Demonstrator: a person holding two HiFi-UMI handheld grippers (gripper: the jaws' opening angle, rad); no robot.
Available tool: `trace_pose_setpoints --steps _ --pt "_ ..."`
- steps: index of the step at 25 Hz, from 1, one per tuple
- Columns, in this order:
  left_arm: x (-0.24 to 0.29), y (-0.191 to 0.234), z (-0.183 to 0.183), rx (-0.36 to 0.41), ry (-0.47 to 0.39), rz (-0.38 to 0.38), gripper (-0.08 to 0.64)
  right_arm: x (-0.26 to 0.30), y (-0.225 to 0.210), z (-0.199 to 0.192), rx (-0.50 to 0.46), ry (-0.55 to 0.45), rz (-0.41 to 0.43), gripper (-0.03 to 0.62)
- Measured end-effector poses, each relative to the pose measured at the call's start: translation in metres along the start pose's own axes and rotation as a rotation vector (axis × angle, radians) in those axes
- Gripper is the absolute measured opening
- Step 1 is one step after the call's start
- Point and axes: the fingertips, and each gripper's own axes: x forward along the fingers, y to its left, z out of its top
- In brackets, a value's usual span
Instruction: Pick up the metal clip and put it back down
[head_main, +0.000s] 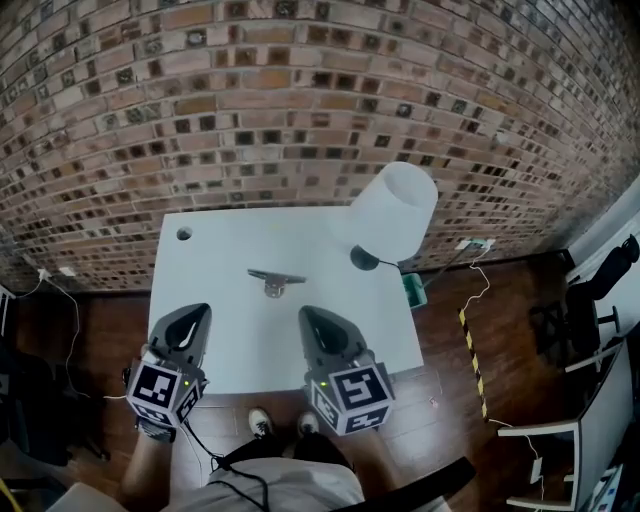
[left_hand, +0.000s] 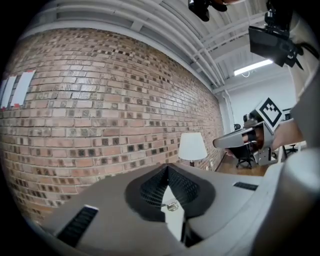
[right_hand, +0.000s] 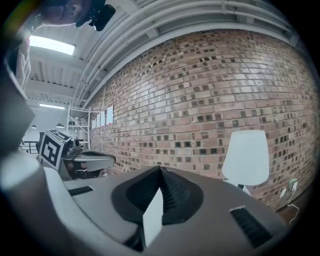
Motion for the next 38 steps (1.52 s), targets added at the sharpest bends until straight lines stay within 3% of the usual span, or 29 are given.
trace_pose_setpoints --steps 9,19,25,29,38 --pt "-0.031 -0.047 -0.023 -0.038 0.037 -0.010 -0.002 -0.050 0.003 -0.035 0.060 0.033 -0.042 -0.018" --pt "-0.107 -0.181 -0.015 0.021 0.023 0.022 -0.002 -0.187 0.008 -0.067 0.077 -0.005 0.015 -0.018" --pt "-0.165 -0.258 -0.021 0.008 0.036 0.046 -0.002 -0.274 0.017 -0.089 0.041 0.007 0.028 -0.018" --pt "-0.196 -0.272 -0.007 0.015 0.022 0.065 -0.002 -0.302 0.030 -0.084 0.053 -0.004 0.035 -0.018" --pt "-0.226 -0.253 0.010 0.036 -0.009 0.072 -0.002 -0.306 0.069 -0.059 0.045 -0.043 0.033 -0.020"
